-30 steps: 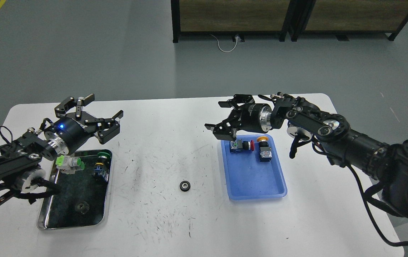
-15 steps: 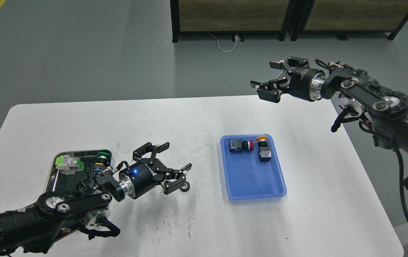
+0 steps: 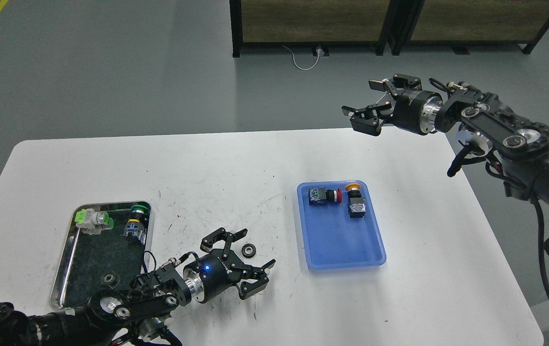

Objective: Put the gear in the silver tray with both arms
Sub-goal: 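Lower the left gripper onto the second gear and grasp it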

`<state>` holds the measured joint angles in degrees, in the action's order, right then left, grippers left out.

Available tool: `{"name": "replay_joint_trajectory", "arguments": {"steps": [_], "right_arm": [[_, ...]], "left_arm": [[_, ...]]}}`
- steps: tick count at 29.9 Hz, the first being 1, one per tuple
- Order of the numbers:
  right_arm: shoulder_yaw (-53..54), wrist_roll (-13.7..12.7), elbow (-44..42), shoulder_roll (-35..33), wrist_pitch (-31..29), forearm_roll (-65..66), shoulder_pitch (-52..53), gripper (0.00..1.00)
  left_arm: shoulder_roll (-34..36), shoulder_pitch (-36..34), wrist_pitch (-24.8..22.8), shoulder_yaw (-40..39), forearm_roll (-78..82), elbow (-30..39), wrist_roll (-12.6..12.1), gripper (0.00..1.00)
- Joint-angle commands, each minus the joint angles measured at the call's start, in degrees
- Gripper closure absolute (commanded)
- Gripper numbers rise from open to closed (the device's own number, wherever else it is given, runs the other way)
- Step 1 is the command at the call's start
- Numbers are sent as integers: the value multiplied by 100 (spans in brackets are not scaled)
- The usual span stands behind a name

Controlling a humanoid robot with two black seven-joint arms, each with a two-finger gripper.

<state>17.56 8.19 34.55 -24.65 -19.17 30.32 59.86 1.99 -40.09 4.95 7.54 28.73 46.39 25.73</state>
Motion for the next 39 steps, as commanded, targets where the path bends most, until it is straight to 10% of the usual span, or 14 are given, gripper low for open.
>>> {"name": "replay_joint_trajectory", "arguments": {"steps": [1, 20, 39], "right_arm": [[-7, -1, -1, 4, 1, 0, -1, 7], [-7, 16, 16, -22, -8, 0, -45, 7], [-7, 8, 25, -5, -17, 9, -80, 7]], "left_arm": [[-199, 10, -11, 37, -17, -393, -7, 2], [-199, 116, -3, 37, -70, -578, 72, 3], [-76, 107, -11, -42, -87, -569, 55, 35]]}}
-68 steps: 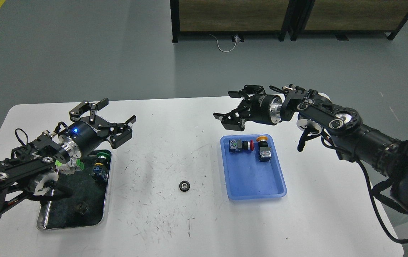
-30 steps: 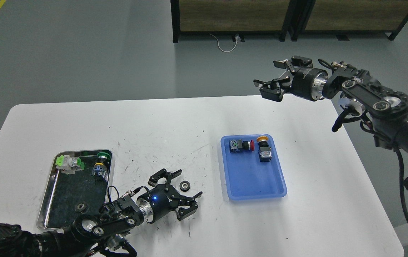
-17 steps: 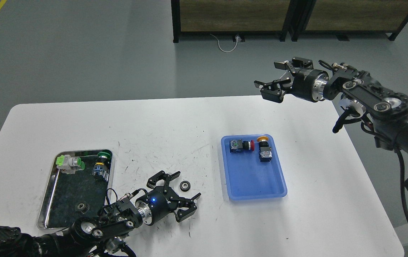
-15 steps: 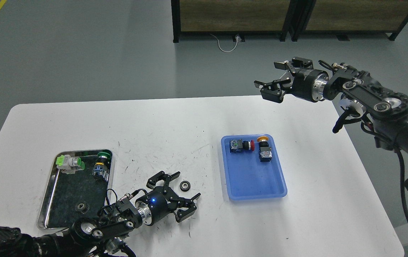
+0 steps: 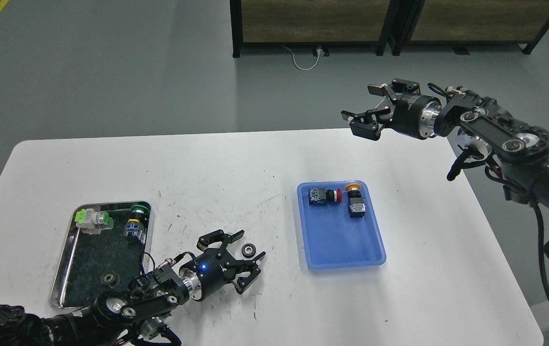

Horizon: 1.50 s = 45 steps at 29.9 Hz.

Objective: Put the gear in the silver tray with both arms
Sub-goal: 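Lower the left gripper onto the second gear and grasp it, then place the second gear in the silver tray and open the left gripper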

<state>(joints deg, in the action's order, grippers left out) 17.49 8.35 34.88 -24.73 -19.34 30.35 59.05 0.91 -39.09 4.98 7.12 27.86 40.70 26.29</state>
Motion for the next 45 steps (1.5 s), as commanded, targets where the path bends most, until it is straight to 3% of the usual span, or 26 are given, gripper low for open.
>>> {"name": "replay_joint_trajectory", "arguments": {"steps": [1, 17, 36, 45], "right_arm": [[0, 0, 1, 3, 0, 6, -8, 7], [-9, -9, -17, 38, 9, 15, 1, 7], [-9, -9, -17, 38, 9, 15, 1, 7], [-9, -9, -17, 30, 9, 15, 1, 7]], "left_arm": [[32, 16, -15, -1, 0, -1, -1, 36], [357, 69, -50, 17, 0, 210, 131, 43], [313, 42, -32, 87, 53, 219, 61, 72], [689, -89, -59, -193, 0, 517, 61, 72]]}}
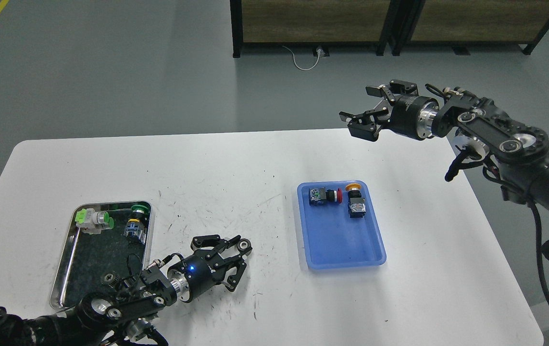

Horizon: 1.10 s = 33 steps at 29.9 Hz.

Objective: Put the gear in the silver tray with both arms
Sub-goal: 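Place the second gear in the silver tray and open the left gripper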

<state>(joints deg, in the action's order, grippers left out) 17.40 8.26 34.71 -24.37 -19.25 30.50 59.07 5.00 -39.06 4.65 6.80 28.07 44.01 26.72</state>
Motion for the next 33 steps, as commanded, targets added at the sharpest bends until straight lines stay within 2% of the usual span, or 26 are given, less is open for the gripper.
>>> {"name": "replay_joint_trajectory", "arguments": {"steps": [1, 9, 17, 19, 23, 33], "right_arm": [[0, 0, 0, -6, 0, 0, -1, 7], [9, 0, 0, -15, 0, 0, -1, 7], [9, 0, -9, -24, 44, 0, -1, 7], [9, 0, -9, -24, 44, 0, -1, 7], [9, 0, -17, -15, 52, 0, -9, 7], [0, 0, -140, 117, 97, 9, -9, 7]], "left_arm": [[430, -119, -34, -231, -21, 291, 18, 71], [2011, -234, -69, -688, -29, 1530, -9, 71], [3348, -94, -25, -698, -29, 2550, -9, 71], [3559, -6, -25, -689, -38, 2621, -9, 71], [3867, 187, -8, -619, -56, 2691, -158, 71], [4070, 663, 19, -689, -126, 2446, -158, 70]]}}
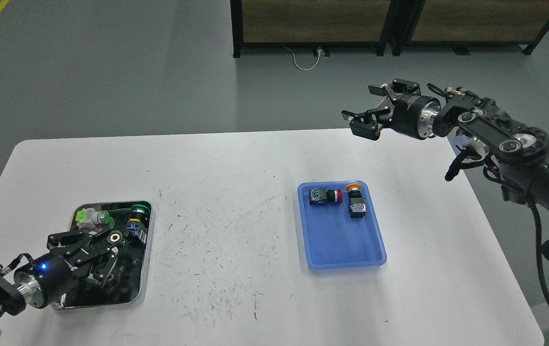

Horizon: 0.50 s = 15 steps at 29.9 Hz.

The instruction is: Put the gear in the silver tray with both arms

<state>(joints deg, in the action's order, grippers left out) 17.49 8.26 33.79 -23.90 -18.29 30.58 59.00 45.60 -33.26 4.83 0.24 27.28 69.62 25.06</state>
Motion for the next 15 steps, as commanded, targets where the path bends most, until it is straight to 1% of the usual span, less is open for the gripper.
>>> {"name": "replay_joint_trajectory", "arguments": {"steps": [1, 11, 15], "right_arm": [[0, 0, -66, 87, 1, 0, -3, 7], [-9, 0, -189, 289, 10, 18, 6, 7], [-9, 0, -268, 377, 10, 26, -3, 7]], "left_arm": [[2, 92, 0, -33, -74, -159, 8, 70], [-104, 189, -96, -33, -214, -765, 8, 68], [-253, 233, -140, -33, -259, -941, 8, 66]]}}
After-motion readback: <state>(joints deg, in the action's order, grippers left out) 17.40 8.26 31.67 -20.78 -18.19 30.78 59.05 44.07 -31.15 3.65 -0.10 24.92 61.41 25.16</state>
